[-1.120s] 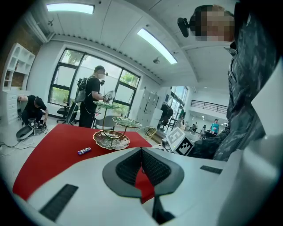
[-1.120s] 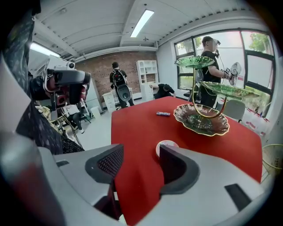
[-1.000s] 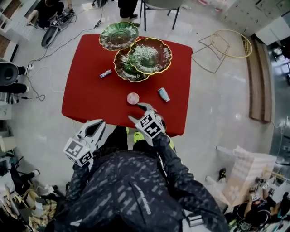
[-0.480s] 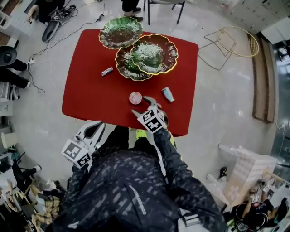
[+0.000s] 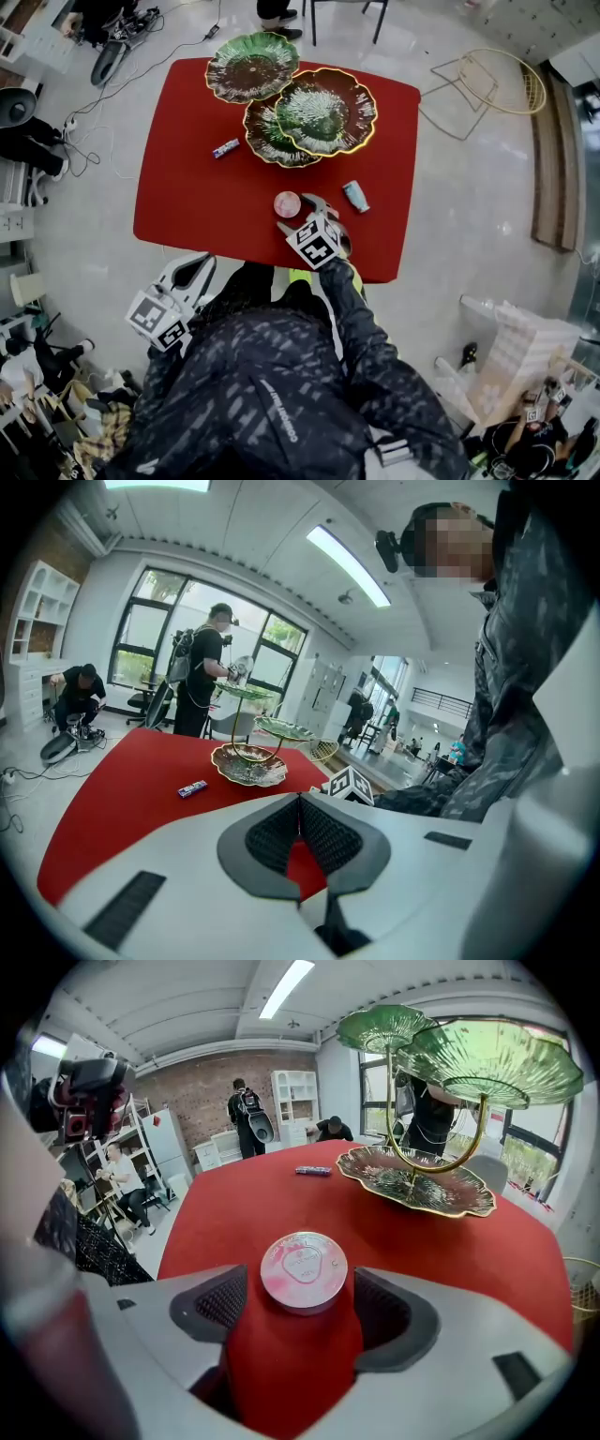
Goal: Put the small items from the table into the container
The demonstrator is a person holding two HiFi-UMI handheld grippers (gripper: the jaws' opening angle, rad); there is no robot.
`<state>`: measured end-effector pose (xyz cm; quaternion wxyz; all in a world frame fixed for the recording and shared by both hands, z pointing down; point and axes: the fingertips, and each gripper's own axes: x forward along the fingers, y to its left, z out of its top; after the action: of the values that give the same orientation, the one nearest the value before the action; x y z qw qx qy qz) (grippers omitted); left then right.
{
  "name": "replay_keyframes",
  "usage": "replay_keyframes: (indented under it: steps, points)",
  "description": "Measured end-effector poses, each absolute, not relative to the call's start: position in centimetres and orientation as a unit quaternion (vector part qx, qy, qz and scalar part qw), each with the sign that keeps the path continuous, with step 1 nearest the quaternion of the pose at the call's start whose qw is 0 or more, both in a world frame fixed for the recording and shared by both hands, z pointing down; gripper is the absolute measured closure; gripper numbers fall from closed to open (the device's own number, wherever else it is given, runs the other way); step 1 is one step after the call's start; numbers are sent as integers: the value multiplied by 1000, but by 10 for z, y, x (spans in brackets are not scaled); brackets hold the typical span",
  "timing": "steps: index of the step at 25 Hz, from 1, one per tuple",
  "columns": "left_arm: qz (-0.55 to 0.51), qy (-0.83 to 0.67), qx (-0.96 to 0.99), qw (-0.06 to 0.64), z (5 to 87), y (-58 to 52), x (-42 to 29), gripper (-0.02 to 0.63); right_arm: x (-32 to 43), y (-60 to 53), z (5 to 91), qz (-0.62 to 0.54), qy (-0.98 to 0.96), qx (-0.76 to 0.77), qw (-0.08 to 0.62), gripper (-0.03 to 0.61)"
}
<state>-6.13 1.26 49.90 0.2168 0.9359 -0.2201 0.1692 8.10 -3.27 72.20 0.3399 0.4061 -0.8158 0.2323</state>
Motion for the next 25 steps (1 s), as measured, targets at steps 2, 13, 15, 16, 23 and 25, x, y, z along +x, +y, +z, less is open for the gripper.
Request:
replay_keyframes:
  steps: [2, 13, 15, 16, 23, 25]
  points:
    - [170, -219, 936, 219, 499, 11, -61, 603, 80, -36, 725, 231, -816, 406, 341, 243]
    - [172, -220, 933, 225, 504, 7, -62, 603, 75, -46, 734, 230, -818, 401, 342, 244]
    - [172, -221, 933, 225, 505, 6, -62, 603, 75, -46, 736, 226, -818, 400, 346, 244]
    - [172, -222, 933, 225, 505, 6, -62, 603, 76, -46, 736, 225, -817, 401, 348, 245]
    - [169, -222, 934, 224, 503, 8, -58, 603, 79, -48, 736, 228, -811, 409, 352, 247]
    - [167, -221, 935, 223, 501, 7, -58, 603, 79, -48, 735, 232, -810, 409, 349, 247]
